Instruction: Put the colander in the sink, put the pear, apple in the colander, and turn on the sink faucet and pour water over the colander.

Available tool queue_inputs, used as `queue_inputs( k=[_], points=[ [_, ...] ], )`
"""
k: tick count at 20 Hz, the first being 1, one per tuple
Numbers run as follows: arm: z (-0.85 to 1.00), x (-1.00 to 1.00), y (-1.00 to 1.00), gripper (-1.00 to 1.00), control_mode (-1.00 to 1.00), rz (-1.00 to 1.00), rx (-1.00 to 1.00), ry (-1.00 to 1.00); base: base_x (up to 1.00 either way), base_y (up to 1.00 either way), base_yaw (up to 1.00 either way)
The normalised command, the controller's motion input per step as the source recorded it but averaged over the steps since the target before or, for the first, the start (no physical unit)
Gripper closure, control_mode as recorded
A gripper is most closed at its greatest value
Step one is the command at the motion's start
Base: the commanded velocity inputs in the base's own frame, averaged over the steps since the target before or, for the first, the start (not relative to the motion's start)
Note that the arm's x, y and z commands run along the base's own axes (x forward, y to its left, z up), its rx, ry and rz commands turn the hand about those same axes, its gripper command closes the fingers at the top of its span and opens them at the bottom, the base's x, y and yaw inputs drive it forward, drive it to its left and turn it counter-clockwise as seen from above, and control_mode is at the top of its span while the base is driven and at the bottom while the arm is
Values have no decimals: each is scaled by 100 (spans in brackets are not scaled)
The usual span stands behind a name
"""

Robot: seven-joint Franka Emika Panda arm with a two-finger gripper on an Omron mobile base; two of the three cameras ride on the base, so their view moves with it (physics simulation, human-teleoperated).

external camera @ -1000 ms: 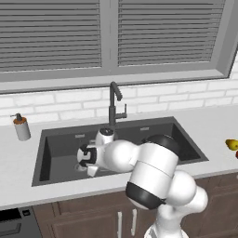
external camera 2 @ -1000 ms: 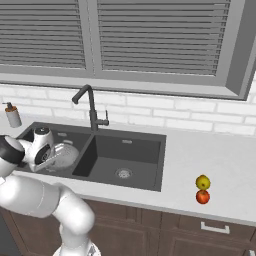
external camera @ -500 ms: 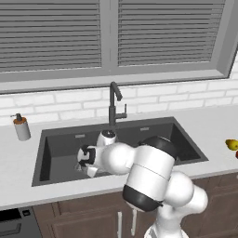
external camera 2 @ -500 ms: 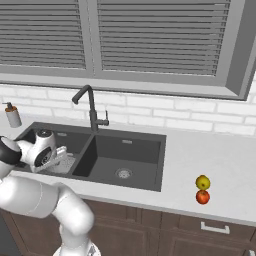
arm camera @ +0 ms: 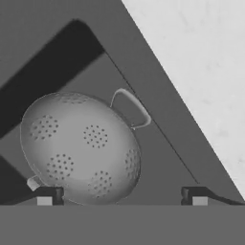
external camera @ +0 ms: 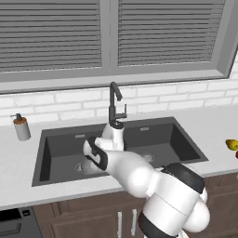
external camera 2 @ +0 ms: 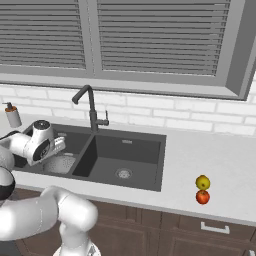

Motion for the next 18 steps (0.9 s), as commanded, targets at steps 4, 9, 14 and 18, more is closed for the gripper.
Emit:
queue_inputs(
  k=[4,9,14,18],
  points=[
    [100,-31,58,-100,-100,-1,-4,-10,0,0,0],
    [100,-35,47,-100,-100,2,-6,-4,0,0,0],
    [100,-43,5,-100,-100,18,-11,0,0,0,0],
    [100,-62,-7,-100,-100,27,-21,0,0,0,0]
  ],
)
